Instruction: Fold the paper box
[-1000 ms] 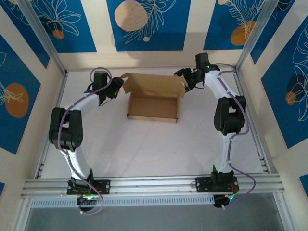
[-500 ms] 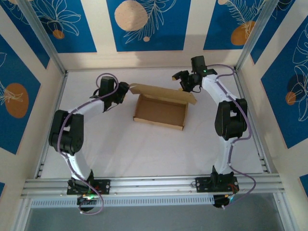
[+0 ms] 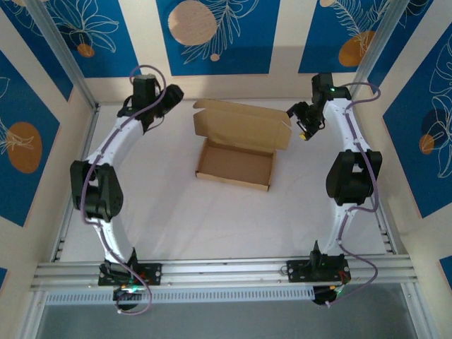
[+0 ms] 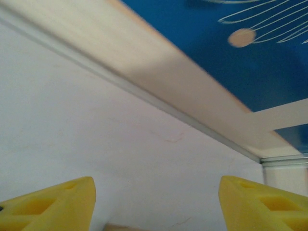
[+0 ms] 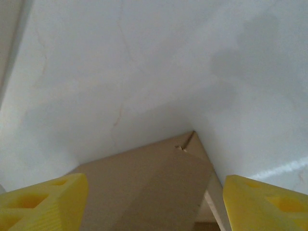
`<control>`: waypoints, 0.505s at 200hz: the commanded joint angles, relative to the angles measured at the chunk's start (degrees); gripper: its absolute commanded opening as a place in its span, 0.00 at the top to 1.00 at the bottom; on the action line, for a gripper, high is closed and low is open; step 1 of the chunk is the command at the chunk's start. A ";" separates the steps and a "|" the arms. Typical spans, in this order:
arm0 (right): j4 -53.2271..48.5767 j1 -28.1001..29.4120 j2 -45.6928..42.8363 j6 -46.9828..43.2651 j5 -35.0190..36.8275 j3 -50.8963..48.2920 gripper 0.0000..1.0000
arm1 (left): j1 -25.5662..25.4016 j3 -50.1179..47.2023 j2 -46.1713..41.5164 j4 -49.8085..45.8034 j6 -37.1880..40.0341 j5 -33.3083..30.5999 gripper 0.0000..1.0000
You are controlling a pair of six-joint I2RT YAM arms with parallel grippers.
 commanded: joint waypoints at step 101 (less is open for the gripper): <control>4.32 -0.43 -1.53 10.65 -22.56 -8.27 0.33 | -2.24 -2.60 8.36 2.47 -7.90 12.83 0.36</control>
